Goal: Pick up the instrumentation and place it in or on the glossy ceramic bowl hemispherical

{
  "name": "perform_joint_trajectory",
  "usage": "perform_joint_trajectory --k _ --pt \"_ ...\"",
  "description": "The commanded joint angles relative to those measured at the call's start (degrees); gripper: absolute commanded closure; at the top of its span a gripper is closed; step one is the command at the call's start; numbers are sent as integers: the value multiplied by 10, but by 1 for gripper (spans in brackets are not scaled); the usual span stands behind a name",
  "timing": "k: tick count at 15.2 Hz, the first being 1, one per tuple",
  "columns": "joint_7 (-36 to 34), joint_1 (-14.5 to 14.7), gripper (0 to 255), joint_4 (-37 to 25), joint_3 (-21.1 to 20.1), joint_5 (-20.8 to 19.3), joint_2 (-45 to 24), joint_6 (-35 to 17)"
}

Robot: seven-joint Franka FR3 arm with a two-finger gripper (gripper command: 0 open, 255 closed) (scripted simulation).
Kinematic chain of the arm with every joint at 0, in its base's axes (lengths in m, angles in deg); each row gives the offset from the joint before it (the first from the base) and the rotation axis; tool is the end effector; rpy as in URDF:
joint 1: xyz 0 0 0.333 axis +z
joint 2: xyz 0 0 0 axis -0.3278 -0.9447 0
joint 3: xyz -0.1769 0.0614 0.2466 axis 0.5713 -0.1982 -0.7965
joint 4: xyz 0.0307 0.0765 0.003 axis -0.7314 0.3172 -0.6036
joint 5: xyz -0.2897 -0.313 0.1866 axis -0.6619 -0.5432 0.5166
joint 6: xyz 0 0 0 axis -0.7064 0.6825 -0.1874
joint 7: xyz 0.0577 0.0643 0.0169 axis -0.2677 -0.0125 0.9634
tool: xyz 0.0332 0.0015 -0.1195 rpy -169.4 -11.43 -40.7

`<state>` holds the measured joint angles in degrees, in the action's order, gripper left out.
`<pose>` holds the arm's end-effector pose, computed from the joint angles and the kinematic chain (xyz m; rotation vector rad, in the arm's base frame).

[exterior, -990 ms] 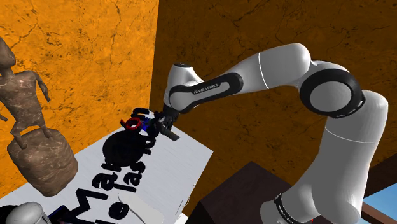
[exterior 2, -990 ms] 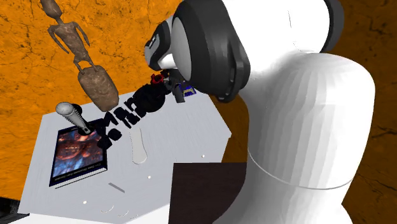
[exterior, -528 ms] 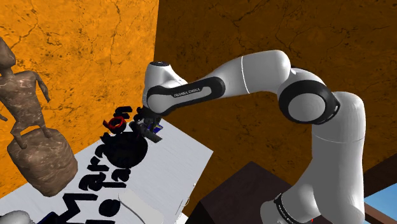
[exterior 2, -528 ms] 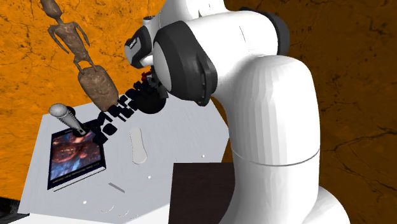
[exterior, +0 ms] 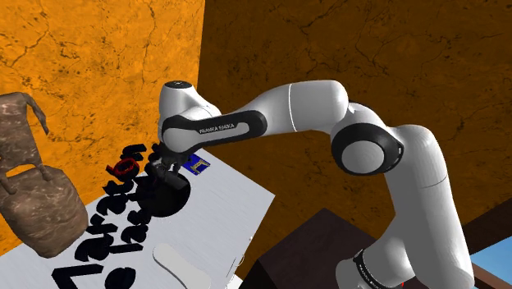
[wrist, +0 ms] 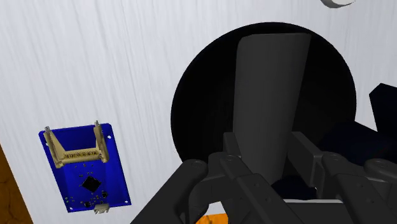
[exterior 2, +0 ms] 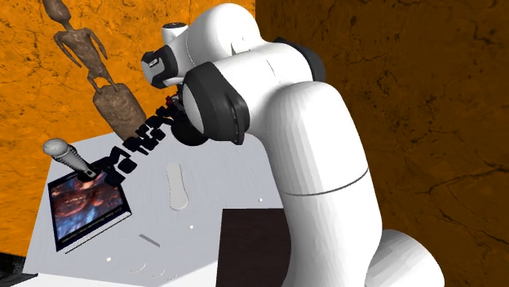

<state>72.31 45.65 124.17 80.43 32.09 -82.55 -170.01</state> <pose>0.6803 0.4181 0.1947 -3.0366 -0.4398 0.0281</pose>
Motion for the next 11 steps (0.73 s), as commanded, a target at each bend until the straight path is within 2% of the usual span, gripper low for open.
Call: perform_joint_trajectory --k 1,11 --pt "1 3 255 2 -3 1 -9 -10" --pt "2 5 255 1 -2 0 -43 -44"
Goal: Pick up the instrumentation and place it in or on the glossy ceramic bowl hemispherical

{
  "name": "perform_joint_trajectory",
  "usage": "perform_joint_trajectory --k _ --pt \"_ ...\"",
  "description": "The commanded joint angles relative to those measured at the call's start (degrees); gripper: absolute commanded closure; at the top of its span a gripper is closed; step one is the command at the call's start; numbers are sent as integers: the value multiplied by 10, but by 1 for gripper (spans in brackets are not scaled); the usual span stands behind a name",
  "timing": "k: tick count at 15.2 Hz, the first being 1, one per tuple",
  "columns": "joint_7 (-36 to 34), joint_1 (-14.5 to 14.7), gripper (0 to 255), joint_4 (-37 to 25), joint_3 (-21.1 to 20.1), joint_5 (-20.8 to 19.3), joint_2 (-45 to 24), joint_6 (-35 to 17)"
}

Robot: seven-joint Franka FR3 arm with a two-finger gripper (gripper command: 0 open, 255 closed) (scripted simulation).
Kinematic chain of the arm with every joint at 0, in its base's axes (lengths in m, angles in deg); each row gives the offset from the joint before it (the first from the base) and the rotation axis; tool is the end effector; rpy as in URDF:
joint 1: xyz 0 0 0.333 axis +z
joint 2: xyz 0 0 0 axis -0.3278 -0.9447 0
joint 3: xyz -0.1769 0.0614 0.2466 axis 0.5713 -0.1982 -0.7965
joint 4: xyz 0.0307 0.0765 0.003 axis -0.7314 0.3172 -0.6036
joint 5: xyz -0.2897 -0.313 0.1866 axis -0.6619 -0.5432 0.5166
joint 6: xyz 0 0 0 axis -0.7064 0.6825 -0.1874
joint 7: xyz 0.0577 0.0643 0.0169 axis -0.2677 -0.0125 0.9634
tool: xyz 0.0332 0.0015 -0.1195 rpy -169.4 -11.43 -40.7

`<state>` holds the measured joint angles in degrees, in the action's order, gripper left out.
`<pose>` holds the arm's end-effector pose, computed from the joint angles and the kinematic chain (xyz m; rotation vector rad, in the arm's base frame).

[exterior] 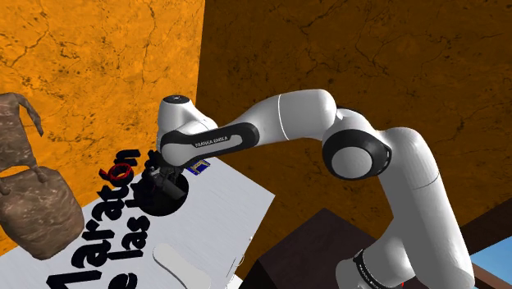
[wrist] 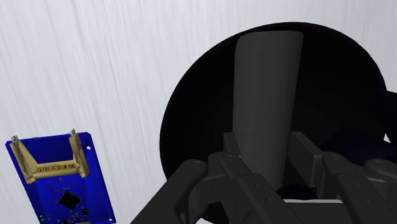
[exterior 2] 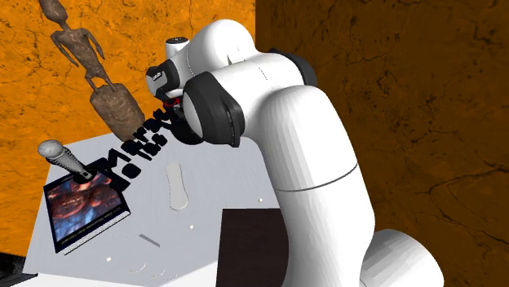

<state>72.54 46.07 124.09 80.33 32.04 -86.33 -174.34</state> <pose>0.6757 0.4238 0.1499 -3.0259 -0.4498 0.0156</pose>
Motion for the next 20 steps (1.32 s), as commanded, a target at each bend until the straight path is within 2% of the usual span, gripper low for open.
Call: perform_joint_trajectory --k 1,5,6,10,15,20 --pt "0 1 255 2 -1 0 -5 -1" --pt "0 1 255 2 0 0 -5 -1" --pt "-1 2 0 -1 0 0 -10 -2" --pt "-1 3 0 -2 0 0 -15 -6" --pt "1 -4 0 3 -2 3 39 43" --pt "1 -4 0 3 -2 3 39 43"
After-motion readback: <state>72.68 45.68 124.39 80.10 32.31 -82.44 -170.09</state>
